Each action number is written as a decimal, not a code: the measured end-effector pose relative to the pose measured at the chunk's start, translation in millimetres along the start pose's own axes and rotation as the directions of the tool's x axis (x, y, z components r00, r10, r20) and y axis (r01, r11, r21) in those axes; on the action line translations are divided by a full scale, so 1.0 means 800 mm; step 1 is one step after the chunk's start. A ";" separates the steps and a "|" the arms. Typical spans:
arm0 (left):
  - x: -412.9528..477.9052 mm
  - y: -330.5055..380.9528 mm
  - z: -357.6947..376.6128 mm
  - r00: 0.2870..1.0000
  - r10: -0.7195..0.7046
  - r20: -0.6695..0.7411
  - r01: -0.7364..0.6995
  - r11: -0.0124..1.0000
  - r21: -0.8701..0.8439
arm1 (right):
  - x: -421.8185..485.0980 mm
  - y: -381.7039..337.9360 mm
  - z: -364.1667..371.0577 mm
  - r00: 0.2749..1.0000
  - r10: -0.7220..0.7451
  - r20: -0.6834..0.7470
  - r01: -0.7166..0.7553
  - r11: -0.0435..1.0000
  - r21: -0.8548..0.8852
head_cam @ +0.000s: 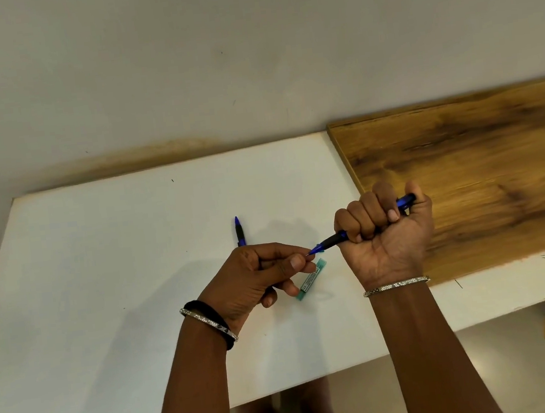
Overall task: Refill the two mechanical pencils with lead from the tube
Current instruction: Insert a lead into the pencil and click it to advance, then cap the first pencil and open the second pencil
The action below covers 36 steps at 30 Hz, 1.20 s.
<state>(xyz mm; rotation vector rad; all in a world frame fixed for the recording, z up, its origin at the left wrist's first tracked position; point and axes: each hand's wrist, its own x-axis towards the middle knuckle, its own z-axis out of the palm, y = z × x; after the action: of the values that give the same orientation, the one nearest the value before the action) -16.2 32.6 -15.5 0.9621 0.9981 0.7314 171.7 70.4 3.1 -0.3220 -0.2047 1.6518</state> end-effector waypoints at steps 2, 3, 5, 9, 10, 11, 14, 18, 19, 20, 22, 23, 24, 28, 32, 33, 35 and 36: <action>0.000 0.001 0.001 1.000 -0.005 -0.020 0.006 1.000 0.013 | -0.001 0.001 -0.001 1.000 -0.005 -0.022 0.005 1.000 -0.008; 0.000 0.003 0.002 0.999 -0.004 -0.053 0.005 1.000 0.015 | -0.001 0.001 -0.001 0.999 -0.007 -0.050 0.006 1.000 -0.013; 0.001 0.006 0.000 0.980 0.008 -0.199 -0.007 1.000 0.006 | 0.001 0.002 -0.002 0.991 -0.010 -0.132 0.006 1.000 -0.030; 0.006 0.006 -0.012 0.791 0.074 -0.608 -0.057 0.997 0.047 | 0.011 0.010 -0.003 0.947 0.003 -0.322 -0.073 0.976 -0.205; 0.006 0.004 -0.016 0.726 0.093 -0.682 -0.056 0.996 0.076 | 0.012 0.014 -0.004 0.939 -0.008 -0.345 -0.086 0.963 -0.255; 0.006 0.002 -0.018 0.666 0.112 -0.737 -0.041 0.993 0.113 | 0.013 0.019 -0.003 0.938 -0.021 -0.346 -0.094 0.945 -0.313; 0.005 -0.003 -0.021 0.557 0.174 -0.812 0.082 0.962 0.262 | 0.012 0.034 -0.001 0.948 -0.089 -0.306 -0.102 0.825 -0.556; 0.006 -0.008 -0.018 0.565 0.184 -0.804 0.284 0.872 0.399 | 0.008 0.052 0.000 0.954 -0.153 -0.258 -0.160 0.467 -0.870; 0.006 -0.009 -0.017 0.573 0.178 -0.800 0.326 0.847 0.421 | 0.006 0.055 0.001 0.962 -0.145 -0.233 -0.161 0.389 -0.907; 0.007 -0.010 -0.015 0.579 0.175 -0.796 0.357 0.823 0.441 | 0.005 0.059 0.001 0.969 -0.133 -0.210 -0.159 0.318 -0.935; 0.009 -0.011 -0.010 0.591 0.168 -0.789 0.411 0.779 0.474 | 0.003 0.064 -0.001 0.978 -0.112 -0.176 -0.153 0.187 -0.970; 0.011 -0.012 -0.008 0.596 0.161 -0.787 0.441 0.753 0.489 | 0.003 0.067 -0.003 0.980 -0.113 -0.161 -0.149 0.111 -0.983; 0.012 -0.013 -0.006 0.601 0.156 -0.784 0.472 0.722 0.506 | 0.003 0.070 -0.005 0.982 -0.126 -0.144 -0.143 0.012 -0.990; 0.014 -0.017 -0.003 0.604 0.145 -0.784 0.550 0.636 0.542 | 0.002 0.083 -0.013 0.983 -0.176 -0.050 -0.112 -0.364 -0.924; 0.013 -0.018 -0.005 0.570 0.141 -0.809 0.583 0.625 0.520 | 0.000 0.097 -0.010 0.986 -0.159 -0.043 -0.107 -0.413 -0.904; 0.012 -0.018 -0.006 0.569 0.138 -0.810 0.583 0.627 0.517 | 0.000 0.099 -0.009 0.987 -0.154 -0.052 -0.112 -0.414 -0.903; 0.011 -0.016 -0.009 0.569 0.134 -0.811 0.575 0.640 0.510 | 0.000 0.104 -0.005 0.987 -0.139 -0.083 -0.135 -0.428 -0.893; 0.010 -0.015 -0.011 0.568 0.132 -0.813 0.561 0.660 0.499 | 0.000 0.106 -0.004 0.986 -0.132 -0.101 -0.150 -0.440 -0.885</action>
<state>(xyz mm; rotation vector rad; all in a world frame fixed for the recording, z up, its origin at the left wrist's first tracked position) -20.7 37.4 -31.2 1.1315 2.3529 0.5045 92.7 60.7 -27.6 -1.9222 -1.6844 0.8239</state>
